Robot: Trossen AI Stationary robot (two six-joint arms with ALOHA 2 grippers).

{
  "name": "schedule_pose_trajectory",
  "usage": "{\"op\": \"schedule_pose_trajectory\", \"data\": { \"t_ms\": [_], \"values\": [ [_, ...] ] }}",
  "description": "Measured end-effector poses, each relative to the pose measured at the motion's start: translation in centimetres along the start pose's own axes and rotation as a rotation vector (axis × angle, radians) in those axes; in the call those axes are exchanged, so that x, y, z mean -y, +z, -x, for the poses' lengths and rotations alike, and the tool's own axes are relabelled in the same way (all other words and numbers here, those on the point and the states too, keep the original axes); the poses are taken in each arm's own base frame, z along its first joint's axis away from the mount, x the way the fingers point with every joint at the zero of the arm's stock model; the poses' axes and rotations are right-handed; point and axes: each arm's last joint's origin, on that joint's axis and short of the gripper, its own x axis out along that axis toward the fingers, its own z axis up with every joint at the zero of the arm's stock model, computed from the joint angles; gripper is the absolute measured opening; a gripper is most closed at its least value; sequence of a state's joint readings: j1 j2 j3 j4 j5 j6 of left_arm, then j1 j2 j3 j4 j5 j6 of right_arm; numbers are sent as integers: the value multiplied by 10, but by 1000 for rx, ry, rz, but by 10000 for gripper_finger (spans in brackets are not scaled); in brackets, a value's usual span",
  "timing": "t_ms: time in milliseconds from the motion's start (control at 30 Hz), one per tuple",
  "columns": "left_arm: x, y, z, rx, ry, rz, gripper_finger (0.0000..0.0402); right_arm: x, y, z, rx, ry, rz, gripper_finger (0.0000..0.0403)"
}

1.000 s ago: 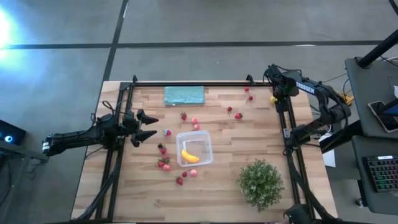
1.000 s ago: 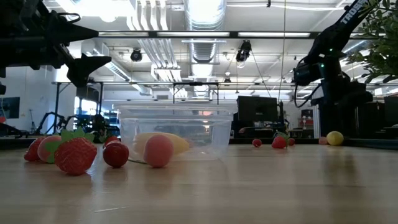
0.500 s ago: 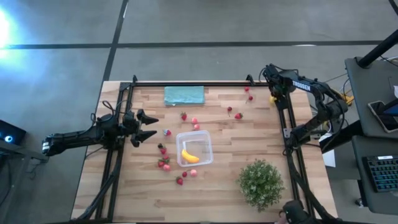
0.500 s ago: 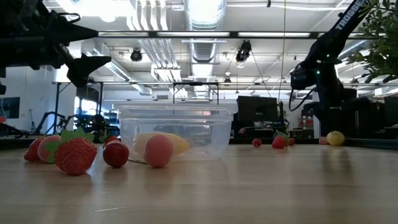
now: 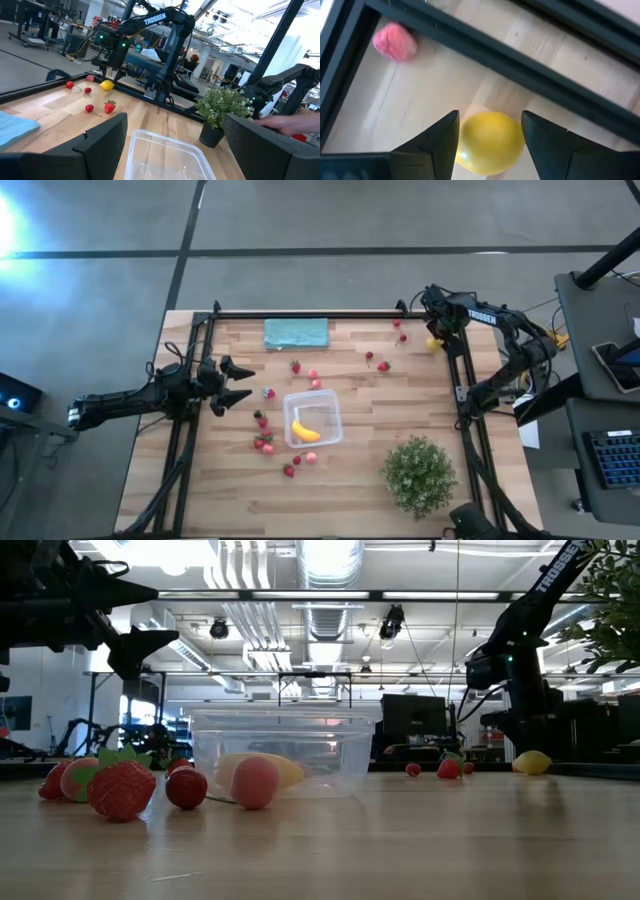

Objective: Pick and placing Produce into tupperware
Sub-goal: Put the yellow lemon into the transparent bin

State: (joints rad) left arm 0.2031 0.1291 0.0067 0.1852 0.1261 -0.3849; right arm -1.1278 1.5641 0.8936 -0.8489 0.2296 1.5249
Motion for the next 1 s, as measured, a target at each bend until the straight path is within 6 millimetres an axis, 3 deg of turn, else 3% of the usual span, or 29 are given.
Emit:
{"op": "schedule_pose_trajectory", "data": {
  "t_ms": [633,1000],
  "values": [
    [0,0,0,0,0,0,314,5,-6,4,-186,-35,-50,206],
    [0,0,0,-1,-1,0,314,-2,-16,8,-117,61,118,206]
  ]
}}
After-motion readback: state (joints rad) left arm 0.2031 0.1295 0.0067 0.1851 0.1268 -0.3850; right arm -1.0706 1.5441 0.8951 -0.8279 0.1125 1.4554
